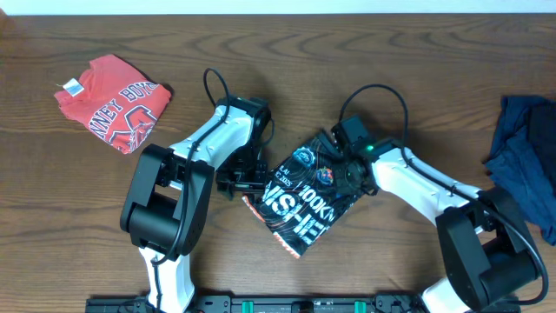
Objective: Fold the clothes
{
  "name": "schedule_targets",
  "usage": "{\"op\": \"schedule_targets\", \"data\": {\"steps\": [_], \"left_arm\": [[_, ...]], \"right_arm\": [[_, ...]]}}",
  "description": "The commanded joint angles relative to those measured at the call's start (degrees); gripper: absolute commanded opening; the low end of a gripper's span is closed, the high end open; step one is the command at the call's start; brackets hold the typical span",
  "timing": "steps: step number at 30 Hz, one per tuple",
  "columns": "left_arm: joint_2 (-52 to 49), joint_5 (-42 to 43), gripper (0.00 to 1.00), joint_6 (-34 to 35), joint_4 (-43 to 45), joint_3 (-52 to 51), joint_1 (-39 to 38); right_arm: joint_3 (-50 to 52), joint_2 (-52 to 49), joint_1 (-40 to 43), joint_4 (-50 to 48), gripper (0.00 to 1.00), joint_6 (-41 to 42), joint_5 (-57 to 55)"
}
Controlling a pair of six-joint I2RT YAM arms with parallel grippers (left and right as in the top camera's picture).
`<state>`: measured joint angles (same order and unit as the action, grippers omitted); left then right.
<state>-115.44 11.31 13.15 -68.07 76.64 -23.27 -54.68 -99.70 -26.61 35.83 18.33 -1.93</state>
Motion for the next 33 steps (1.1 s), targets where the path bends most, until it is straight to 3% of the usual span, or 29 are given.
{"op": "schedule_targets", "data": {"steps": [1,9,12,14,22,33], "left_arm": [[1.0,-0.9,0.57,1.1,-1.3,0.5,0.2],[11.2,-1.6,0.58,1.0,3.8,0.6,0.9],[15.0,-1.7,0.72,0.3,9.7,0.6,1.8],[16.0,-1.5,0.75,-1.2,13.7,0.6,2.1],[12.2,3.7,0.76,-1.9,21.1,0.6,2.0],[4.8,8.2,0.76,-2.0,19.3,0.5,1.9]], "right_arm": [[0.3,-0.6,1.2,-1.6,0.14,-3.2,-4.9],[-3.4,3.7,1.8,0.9,0.12,-3.2,-8.2],[-5.1,7.9,1.9,5.4,0.18,-3.1,-5.9],[-5.2,10.3,1.8,7.8,0.21,-3.1,-3.2],[-3.3,11.0,1.8,16.2,0.17,-0.1,0.8],[4.7,6.4,1.8,9.7,0.13,1.4,2.6]]}}
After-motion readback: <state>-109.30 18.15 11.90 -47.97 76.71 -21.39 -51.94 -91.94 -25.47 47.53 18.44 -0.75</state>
